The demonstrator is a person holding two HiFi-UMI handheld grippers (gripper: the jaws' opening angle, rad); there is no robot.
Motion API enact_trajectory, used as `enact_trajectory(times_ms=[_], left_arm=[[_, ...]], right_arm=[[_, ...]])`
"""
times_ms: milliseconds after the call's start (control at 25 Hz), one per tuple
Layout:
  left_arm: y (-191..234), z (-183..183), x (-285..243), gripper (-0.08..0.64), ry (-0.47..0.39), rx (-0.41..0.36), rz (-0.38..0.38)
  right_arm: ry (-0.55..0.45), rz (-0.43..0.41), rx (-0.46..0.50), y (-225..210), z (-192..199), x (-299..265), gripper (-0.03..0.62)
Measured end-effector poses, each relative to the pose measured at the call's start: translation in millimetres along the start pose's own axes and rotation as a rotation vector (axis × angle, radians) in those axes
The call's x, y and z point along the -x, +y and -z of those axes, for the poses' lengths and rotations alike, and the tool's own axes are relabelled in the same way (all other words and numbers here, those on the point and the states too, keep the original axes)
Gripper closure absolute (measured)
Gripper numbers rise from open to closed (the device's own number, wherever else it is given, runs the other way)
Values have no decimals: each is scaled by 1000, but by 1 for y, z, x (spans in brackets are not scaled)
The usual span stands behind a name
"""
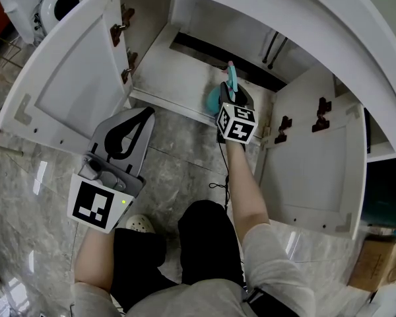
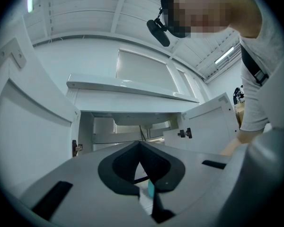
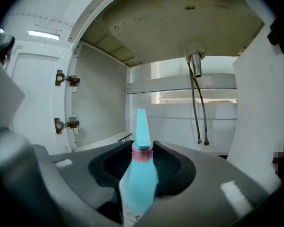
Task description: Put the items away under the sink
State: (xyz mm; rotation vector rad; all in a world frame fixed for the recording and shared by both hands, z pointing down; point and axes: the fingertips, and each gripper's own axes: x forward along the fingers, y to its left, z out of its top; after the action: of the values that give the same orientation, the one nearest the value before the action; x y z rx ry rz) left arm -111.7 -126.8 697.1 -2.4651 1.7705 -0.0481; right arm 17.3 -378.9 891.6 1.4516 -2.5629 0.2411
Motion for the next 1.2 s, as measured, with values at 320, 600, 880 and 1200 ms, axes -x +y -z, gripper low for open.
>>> enact_trajectory(times_ms=[320, 600, 880, 1200], left_arm=[[-11, -7, -4, 557, -3, -30, 17], [-22, -11, -7, 557, 1, -42, 24], [-35, -15, -12, 557, -7, -42, 32], [-40, -6, -17, 557, 3, -53, 18]], right_arm=[[11, -18, -13, 0, -1, 4, 440], [-17, -35, -26, 0, -12, 21, 439], [-66, -77, -25, 4, -31, 51, 439], [-135, -137, -35, 19, -58, 90, 538]])
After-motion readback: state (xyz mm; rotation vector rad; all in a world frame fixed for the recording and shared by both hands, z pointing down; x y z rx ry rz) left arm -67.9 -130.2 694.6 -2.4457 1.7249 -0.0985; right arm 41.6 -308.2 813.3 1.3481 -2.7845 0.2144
